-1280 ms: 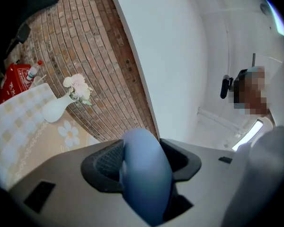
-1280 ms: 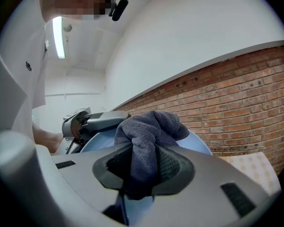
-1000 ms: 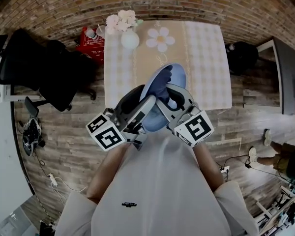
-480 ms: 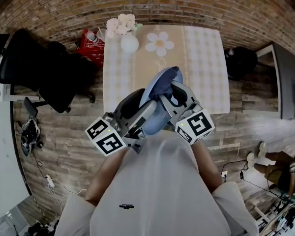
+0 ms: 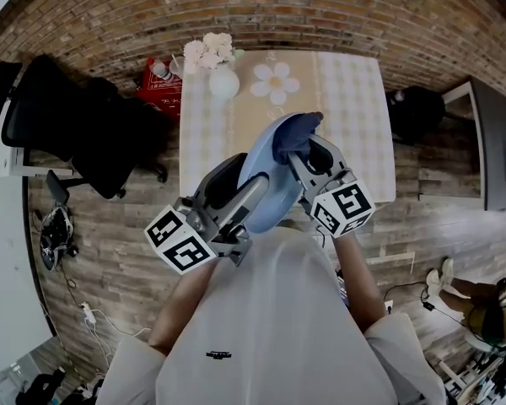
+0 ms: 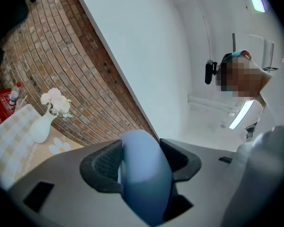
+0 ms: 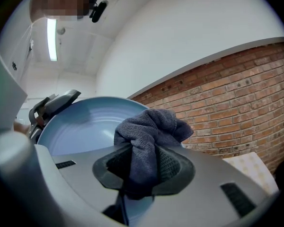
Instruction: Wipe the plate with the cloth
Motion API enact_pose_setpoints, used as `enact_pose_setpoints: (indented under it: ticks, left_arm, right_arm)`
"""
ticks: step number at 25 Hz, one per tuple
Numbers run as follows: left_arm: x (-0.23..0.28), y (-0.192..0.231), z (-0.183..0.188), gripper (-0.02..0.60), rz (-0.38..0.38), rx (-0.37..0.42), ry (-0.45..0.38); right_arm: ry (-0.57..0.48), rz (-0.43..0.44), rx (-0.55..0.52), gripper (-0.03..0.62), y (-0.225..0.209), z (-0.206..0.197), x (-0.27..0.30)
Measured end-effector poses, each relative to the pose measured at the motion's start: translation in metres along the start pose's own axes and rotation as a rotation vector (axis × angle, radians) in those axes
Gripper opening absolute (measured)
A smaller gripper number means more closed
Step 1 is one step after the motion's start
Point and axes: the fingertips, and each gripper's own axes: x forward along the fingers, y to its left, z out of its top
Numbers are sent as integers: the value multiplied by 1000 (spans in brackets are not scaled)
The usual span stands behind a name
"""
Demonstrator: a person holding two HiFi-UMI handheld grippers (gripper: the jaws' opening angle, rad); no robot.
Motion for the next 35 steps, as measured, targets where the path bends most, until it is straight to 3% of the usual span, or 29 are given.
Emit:
enact_pose_setpoints:
  ticks: [10, 22, 28, 35]
  left_arm:
    - [11, -5, 17, 245, -10, 7, -56]
    - [28, 2, 24, 245, 2, -12, -97]
    - [34, 14, 30, 245, 28, -19, -121]
    - [33, 32, 32, 245, 46, -25, -150]
  right_arm:
    - [54, -27, 24, 114, -22, -27, -11]
    - [133, 1, 58, 114, -12, -59, -30]
    - [163, 66, 58, 114, 15, -67, -32]
    - [189, 210, -4, 114, 57, -63, -28]
